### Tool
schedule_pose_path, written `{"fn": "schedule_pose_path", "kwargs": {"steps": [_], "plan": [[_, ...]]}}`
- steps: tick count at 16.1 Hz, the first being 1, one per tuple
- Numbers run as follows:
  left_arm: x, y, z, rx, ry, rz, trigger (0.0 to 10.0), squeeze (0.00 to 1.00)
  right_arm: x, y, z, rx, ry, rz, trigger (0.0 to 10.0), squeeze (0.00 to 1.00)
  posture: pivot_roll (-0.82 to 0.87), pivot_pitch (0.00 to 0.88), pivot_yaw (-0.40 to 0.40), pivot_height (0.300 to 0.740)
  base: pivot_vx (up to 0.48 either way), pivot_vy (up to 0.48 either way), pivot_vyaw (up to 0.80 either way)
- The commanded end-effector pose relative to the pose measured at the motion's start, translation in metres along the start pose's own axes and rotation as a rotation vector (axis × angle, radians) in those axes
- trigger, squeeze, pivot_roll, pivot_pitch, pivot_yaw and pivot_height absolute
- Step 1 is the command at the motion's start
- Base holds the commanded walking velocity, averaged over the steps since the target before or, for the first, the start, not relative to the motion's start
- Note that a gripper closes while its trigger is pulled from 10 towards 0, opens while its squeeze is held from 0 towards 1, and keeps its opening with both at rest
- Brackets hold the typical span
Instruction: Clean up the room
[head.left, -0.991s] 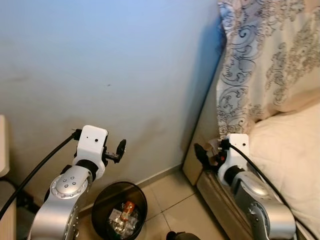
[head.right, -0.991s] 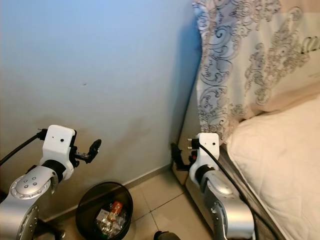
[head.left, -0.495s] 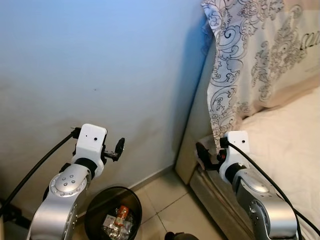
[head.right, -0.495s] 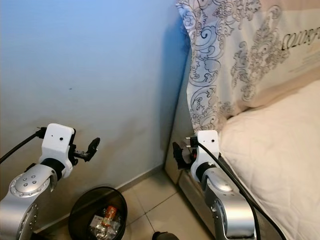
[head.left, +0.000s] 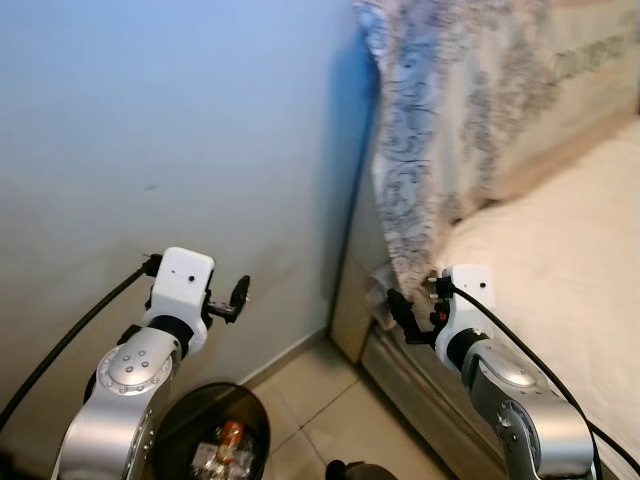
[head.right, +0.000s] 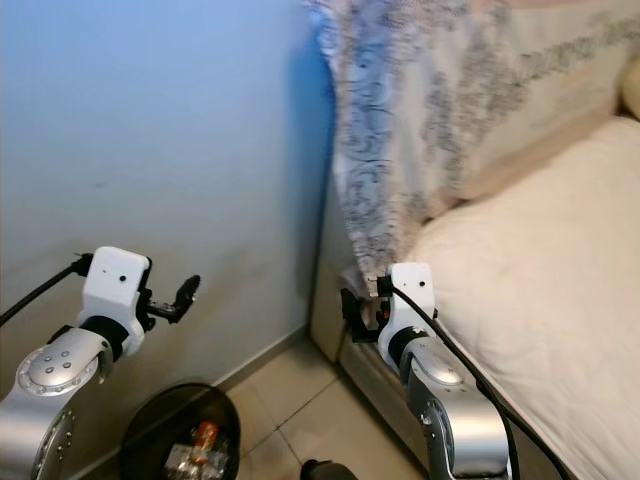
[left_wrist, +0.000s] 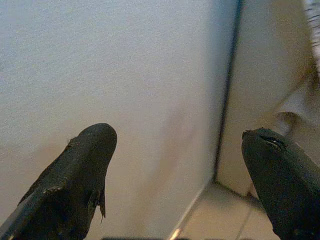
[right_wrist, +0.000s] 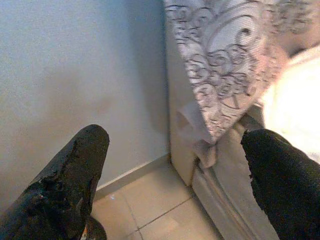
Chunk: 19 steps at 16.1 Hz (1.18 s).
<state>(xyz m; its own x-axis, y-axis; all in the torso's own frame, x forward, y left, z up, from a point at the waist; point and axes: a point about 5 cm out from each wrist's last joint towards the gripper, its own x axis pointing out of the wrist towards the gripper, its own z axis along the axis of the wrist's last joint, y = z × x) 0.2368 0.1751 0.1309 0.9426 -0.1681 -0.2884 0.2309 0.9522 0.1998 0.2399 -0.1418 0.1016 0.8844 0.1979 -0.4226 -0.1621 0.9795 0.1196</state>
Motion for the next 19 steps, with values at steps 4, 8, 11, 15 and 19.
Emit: {"fn": "schedule_pose_path", "kwargs": {"steps": [4,8,11,15,19], "plan": [[0.0,-0.0029,0.0004,0.013,-0.006,-0.014,10.0,0.0,-0.0029,-0.0024,0.0011,0.001,0.001,-0.013,10.0,0.0,-0.09,0.0,-0.031,0.74,0.0,-0.312,-0.72],[0.0006,-0.0033,0.0007,0.012,-0.008,-0.014,10.0,0.0,-0.0014,-0.0038,-0.0001,-0.001,0.008,-0.014,10.0,0.0,-0.09,0.0,-0.031,0.74,0.0,-0.322,-0.72],[0.001,-0.0037,0.0008,0.011,-0.009,-0.015,10.0,0.0,-0.0004,-0.0054,-0.0009,-0.005,0.013,-0.018,10.0,0.0,-0.1,0.0,-0.031,0.74,0.0,-0.321,-0.72],[0.0014,-0.0051,-0.0005,0.018,-0.007,-0.02,10.0,0.0,0.0004,-0.007,-0.0033,-0.008,0.02,-0.022,10.0,0.0,-0.1,0.0,-0.034,0.74,0.0,-0.315,-0.72],[0.0007,-0.006,-0.0006,0.017,-0.009,-0.023,10.0,0.0,0.0002,-0.0064,-0.0067,-0.008,0.027,-0.023,10.0,0.0,-0.09,0.0,-0.038,0.74,0.0,-0.302,-0.72]]}}
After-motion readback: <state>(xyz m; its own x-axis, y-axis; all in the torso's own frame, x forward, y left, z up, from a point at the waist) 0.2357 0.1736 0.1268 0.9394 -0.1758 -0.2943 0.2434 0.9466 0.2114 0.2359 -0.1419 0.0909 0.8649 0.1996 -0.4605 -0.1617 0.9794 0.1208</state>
